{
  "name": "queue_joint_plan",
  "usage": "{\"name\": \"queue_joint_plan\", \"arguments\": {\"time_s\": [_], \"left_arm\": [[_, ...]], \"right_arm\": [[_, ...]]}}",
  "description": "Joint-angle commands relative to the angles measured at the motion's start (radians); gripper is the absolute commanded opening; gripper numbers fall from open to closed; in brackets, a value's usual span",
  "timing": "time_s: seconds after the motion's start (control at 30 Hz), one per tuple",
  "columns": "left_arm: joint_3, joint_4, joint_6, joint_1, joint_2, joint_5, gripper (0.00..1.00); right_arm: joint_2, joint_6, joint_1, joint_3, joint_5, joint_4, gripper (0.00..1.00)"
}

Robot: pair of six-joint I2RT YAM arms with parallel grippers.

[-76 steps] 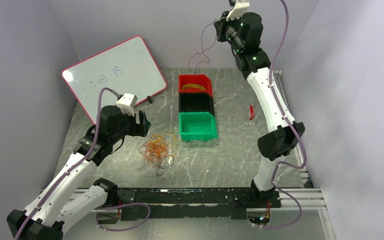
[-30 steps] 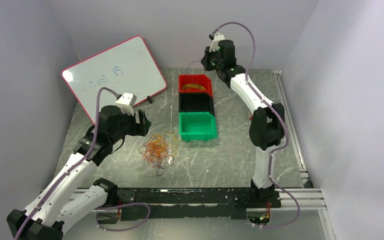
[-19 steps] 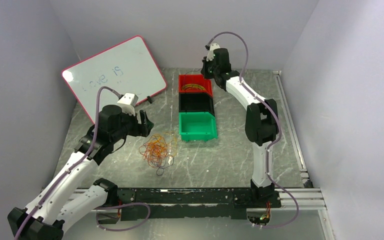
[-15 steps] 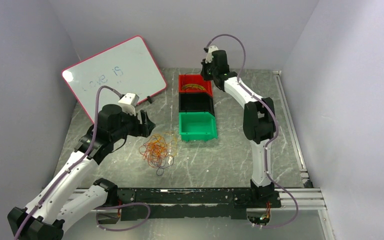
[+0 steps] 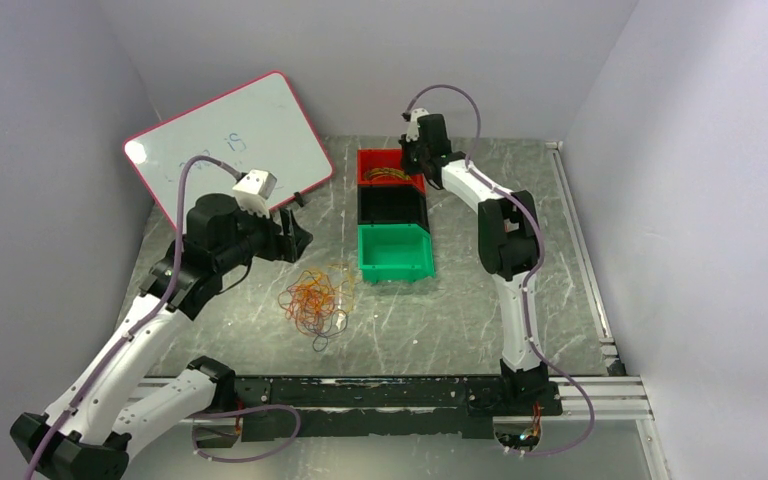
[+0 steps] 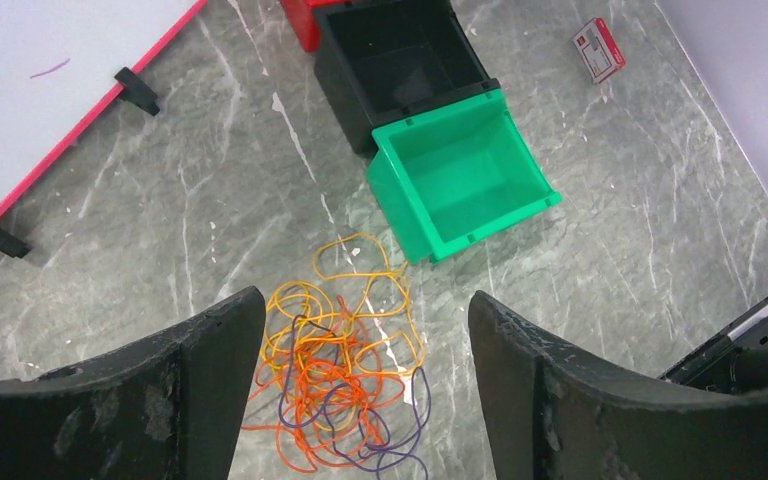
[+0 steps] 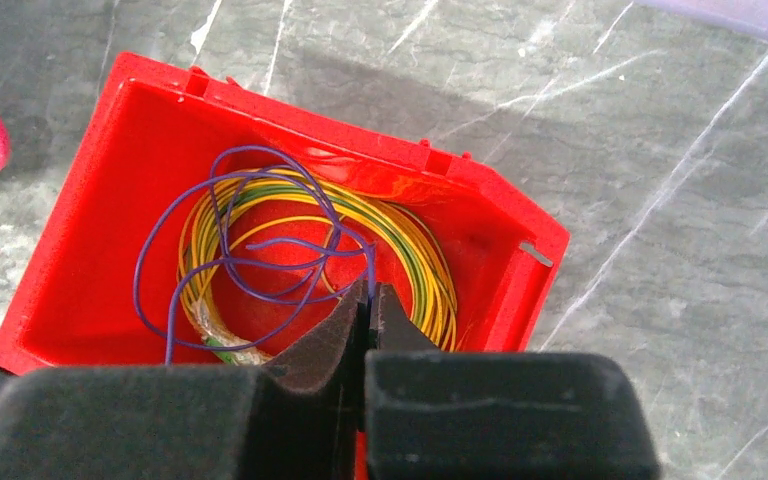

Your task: Untangle the cables

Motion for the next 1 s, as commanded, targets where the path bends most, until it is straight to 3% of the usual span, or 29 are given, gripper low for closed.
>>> {"name": "queue_joint_plan", "arguments": {"time_s": [0.0,0.33,0.97], "left_arm": [[0.055,-0.046,0.029,0.001,0.007,0.011,0.79],[0.055,-0.038,-0.004,0.0,0.029,-0.016,0.79],[0.073,-0.055,-0.002,0.0,0.037,-0.041,0.79]], "right_arm": [[0.03,-0.002,-0.003,0.029,-0.007,-0.014,0.0],[0.119,-0.005,-0.003,0.153,0.009,-0.083,0.0],[-0.022,0.006,-0.007,0.128,0.02,-0.065,0.44]]}}
